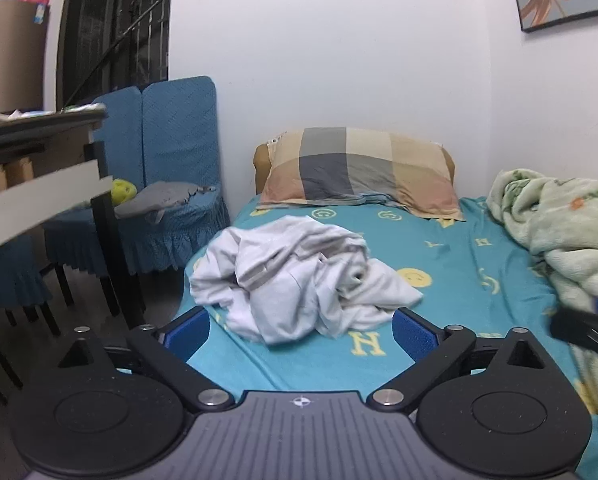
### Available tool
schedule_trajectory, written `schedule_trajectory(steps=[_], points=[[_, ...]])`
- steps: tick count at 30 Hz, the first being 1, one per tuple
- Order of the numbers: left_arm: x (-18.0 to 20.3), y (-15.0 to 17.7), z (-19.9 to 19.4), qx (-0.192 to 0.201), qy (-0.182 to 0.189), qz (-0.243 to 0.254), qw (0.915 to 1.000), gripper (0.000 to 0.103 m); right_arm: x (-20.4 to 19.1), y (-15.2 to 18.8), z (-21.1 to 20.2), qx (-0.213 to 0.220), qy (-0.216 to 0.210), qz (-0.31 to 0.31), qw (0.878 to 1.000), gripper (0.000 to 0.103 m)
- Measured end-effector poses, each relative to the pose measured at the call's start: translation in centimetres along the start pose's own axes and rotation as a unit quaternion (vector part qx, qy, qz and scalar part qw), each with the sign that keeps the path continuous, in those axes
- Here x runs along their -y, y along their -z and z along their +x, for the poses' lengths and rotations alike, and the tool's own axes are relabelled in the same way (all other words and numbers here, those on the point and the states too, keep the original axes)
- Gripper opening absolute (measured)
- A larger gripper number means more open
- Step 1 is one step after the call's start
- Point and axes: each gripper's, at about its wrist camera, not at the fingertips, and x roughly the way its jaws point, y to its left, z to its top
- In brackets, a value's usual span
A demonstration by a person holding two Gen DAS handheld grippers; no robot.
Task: Fold clothes
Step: 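Move both grippers toward the crumpled white T-shirt on the bed, then close the left gripper on the white T-shirt edge and lift it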
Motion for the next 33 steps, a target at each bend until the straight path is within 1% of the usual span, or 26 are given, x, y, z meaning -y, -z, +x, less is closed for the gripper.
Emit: schedule_trajectory(steps=[4, 7, 11, 14, 17, 19, 21, 23, 25, 26, 28, 29, 30, 31, 33], points=[[-1.8, -1.4, 5.1, -0.005, -0.018, 0.013, 0.9997, 0.099, 0.3, 0.3, 0.7, -0.004, -0.002, 0.009, 1.000, 0.081], [-3.2, -1.9, 9.3, -0.011, -0.032, 0.012, 0.9994, 0.098, 0.5, 0.4, 1.5, -0.011, -0.007, 0.018, 1.000, 0.081], [-5.2, -1.8, 15.1, -0.028, -0.044, -0.012, 0.9986, 0.097, 0.8, 0.6, 2.8, -0.020, -0.026, 0.034, 0.999, 0.081], [-6.1, -1.1, 18.9, -0.036, -0.052, -0.002, 0.9980, 0.097, 1.2, 0.8, 4.0, -0.020, -0.047, 0.055, 0.997, 0.081], [-7.0, -0.1, 22.5, -0.053, -0.052, 0.004, 0.9973, 0.092, 1.6, 1.2, 5.4, -0.024, -0.054, 0.067, 0.996, 0.081], [-7.6, 0.3, 24.5, -0.062, -0.043, -0.008, 0.9971, 0.084, 2.1, 1.5, 6.4, -0.029, -0.058, 0.079, 0.995, 0.081], [-8.2, 0.4, 25.8, -0.053, -0.034, -0.027, 0.9977, 0.077, 2.7, 1.8, 7.4, -0.037, -0.060, 0.093, 0.993, 0.081], [-8.7, 0.2, 26.2, -0.031, -0.022, -0.040, 0.9985, 0.076, 3.2, 2.2, 8.1, -0.048, -0.058, 0.108, 0.991, 0.081], [-9.0, -0.2, 26.5, -0.019, -0.005, -0.054, 0.9984, 0.066, 3.7, 2.5, 8.7, -0.056, -0.056, 0.119, 0.990, 0.081], [-9.0, -0.4, 26.6, -0.017, 0.005, -0.060, 0.9980, 0.064, 3.8, 2.7, 8.9, -0.059, -0.054, 0.123, 0.989, 0.081], [-9.0, -0.7, 26.9, -0.020, 0.024, -0.071, 0.9970, 0.047, 4.0, 2.8, 9.0, -0.061, -0.052, 0.126, 0.989, 0.081], [-9.0, -0.8, 27.2, -0.025, 0.033, -0.077, 0.9962, 0.041, 4.0, 2.9, 9.0, -0.062, -0.052, 0.126, 0.989, 0.081], [-9.0, -0.8, 27.4, -0.030, 0.043, -0.083, 0.9952, 0.023, 4.0, 2.9, 9.0, -0.062, -0.052, 0.123, 0.989, 0.081], [-9.0, -0.9, 27.4, -0.033, 0.049, -0.089, 0.9943, 0.009, 3.9, 2.9, 9.0, -0.061, -0.051, 0.119, 0.990, 0.081], [-8.9, -1.1, 26.7, -0.033, 0.057, -0.099, 0.9929, 0.005, 3.7, 2.9, 8.9, -0.060, -0.051, 0.111, 0.991, 0.081]])
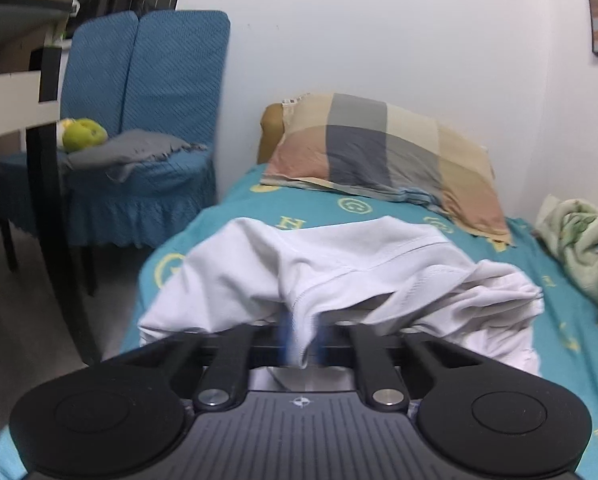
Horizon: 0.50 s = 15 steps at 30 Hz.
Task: Fold clothes
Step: 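Close the left gripper on the white T-shirt edge and lift it, then lift the shirt with the left gripper while the right gripper grasps another edge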
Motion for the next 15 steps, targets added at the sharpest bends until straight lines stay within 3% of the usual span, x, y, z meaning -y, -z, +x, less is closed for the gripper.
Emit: schedule_trajectory(steps=[5, 10, 15], points=[[1.5, -2.1, -5.9, 0.029, 0.022, 0.001, 0.9993, 0.004, -0.6, -0.4, -0.5, 0.019, -0.004, -0.025, 1.000, 0.081], [4.0, -4.0, -16.6, 0.076, 0.055, 0.018, 0.9954, 0.004, -1.5, -0.9, -1.6, 0.049, -0.008, -0.048, 0.998, 0.081], [6.0, -3.3, -28.0, 0.107, 0.084, 0.002, 0.9907, 0.004, -2.6, -0.9, -3.4, 0.059, -0.032, -0.059, 0.996, 0.081]])
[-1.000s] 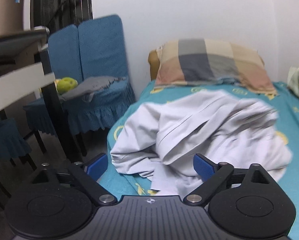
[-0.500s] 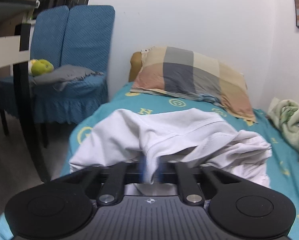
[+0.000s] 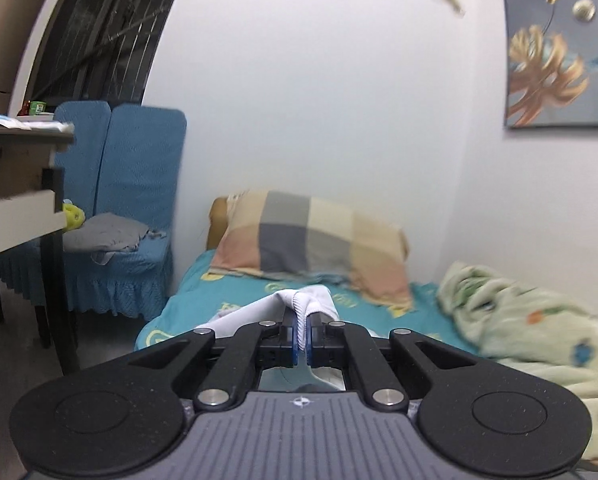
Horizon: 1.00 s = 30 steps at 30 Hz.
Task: Fold clothes
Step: 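Lift the shirt with the left gripper while the right gripper grasps another edge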
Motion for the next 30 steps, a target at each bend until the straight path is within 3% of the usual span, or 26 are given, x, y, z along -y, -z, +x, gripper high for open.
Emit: schedule_trajectory(steps=[5, 8, 12, 16, 22, 24, 26, 28, 30], points=[[1.3, 2.7, -7.7, -0.007, 0.011, -0.028, 0.9995, 0.004, -1.7, 0.6, -1.7, -0.040, -0.027, -0.018, 0.999, 0.081], [0.7, 5.0, -9.2, -0.027, 0.000, -0.047, 0.9985, 0.004, -2.8, 1.8, -1.8, -0.091, -0.027, -0.042, 0.995, 0.081], [-0.7, 5.8, -9.9, -0.037, -0.005, -0.077, 0.9963, 0.004, -4.5, 3.3, -1.5, -0.154, -0.036, -0.047, 0.986, 0.081], [-1.7, 6.0, -9.6, -0.028, -0.008, -0.089, 0.9956, 0.004, -6.3, 5.0, -1.0, -0.194, -0.059, 0.003, 0.979, 0.081], [-2.8, 6.1, -7.7, -0.030, -0.013, -0.104, 0.9940, 0.004, -7.5, 9.2, 2.5, -0.246, -0.040, 0.119, 0.961, 0.080], [-3.2, 6.2, -7.2, -0.030, -0.016, -0.106, 0.9938, 0.004, -7.1, 10.0, 3.9, -0.255, -0.021, 0.141, 0.956, 0.067], [-3.4, 6.2, -6.7, -0.032, -0.027, -0.104, 0.9936, 0.004, -6.5, 10.3, 4.3, -0.253, -0.006, 0.152, 0.955, 0.041], [-3.6, 6.3, -6.2, -0.037, -0.037, -0.104, 0.9932, 0.004, -6.0, 9.4, 3.6, -0.231, 0.007, 0.147, 0.962, 0.022], [-4.0, 6.2, -5.7, -0.042, -0.043, -0.110, 0.9922, 0.004, -5.3, 8.1, 2.4, -0.202, 0.020, 0.150, 0.968, 0.016]])
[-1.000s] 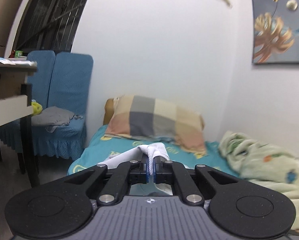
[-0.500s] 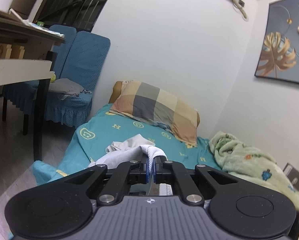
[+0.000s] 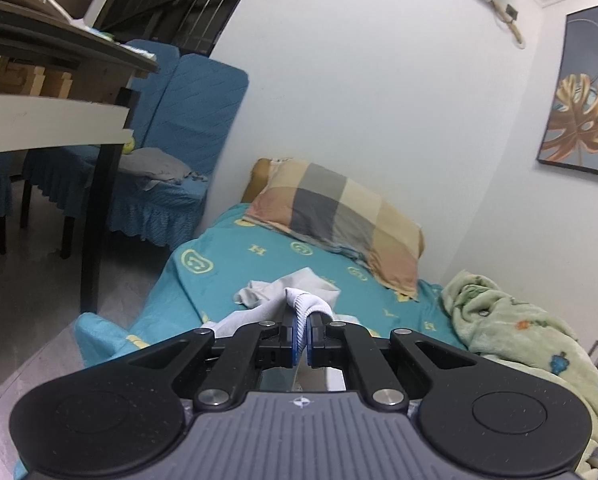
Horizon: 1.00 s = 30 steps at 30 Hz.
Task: Fold clothes
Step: 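Lift the shirt with the left gripper while the right gripper grasps another edge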
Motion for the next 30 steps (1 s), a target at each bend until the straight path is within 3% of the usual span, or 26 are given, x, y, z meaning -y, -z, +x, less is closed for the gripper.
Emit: schedule_trajectory(steps=[4, 10, 13, 15, 22, 24, 25, 26, 28, 30], points=[[-0.4, 0.1, 1.0, -0.022, -0.010, -0.004, 0.9997, 0.004, 0.4, -2.5, -3.9, 0.058, 0.005, -0.008, 0.998, 0.009], [-0.6, 1.2, 3.0, -0.090, -0.013, 0.001, 0.9958, 0.005, 1.0, -6.5, -9.1, 0.139, -0.012, -0.030, 0.990, 0.003], [-0.1, 2.1, 3.6, -0.111, -0.015, 0.020, 0.9935, 0.005, 2.1, -7.8, -9.9, 0.149, -0.013, -0.020, 0.989, 0.003], [0.4, 2.4, 3.7, -0.114, -0.018, 0.031, 0.9929, 0.005, 2.6, -7.8, -9.4, 0.123, -0.022, -0.016, 0.992, 0.003], [0.7, 2.5, 3.2, -0.101, -0.028, 0.032, 0.9939, 0.005, 0.3, -3.2, -5.3, 0.019, -0.010, -0.071, 0.997, 0.008], [0.7, 2.4, 3.2, -0.100, -0.032, 0.031, 0.9940, 0.005, -0.6, -2.4, -4.7, -0.002, -0.001, -0.093, 0.996, 0.014], [0.7, 2.3, 3.2, -0.100, -0.033, 0.030, 0.9940, 0.005, -0.9, -1.9, -4.5, -0.007, 0.005, -0.104, 0.995, 0.030], [0.6, 2.3, 3.3, -0.101, -0.034, 0.029, 0.9939, 0.005, -1.1, -1.6, -4.4, -0.009, 0.012, -0.112, 0.994, 0.053], [0.6, 2.3, 3.4, -0.100, -0.037, 0.030, 0.9939, 0.005, -1.4, -1.0, -4.1, -0.014, 0.028, -0.121, 0.992, 0.070], [0.6, 2.3, 3.5, -0.099, -0.040, 0.032, 0.9938, 0.005, -1.4, -0.5, -3.6, -0.021, 0.046, -0.131, 0.990, 0.069]])
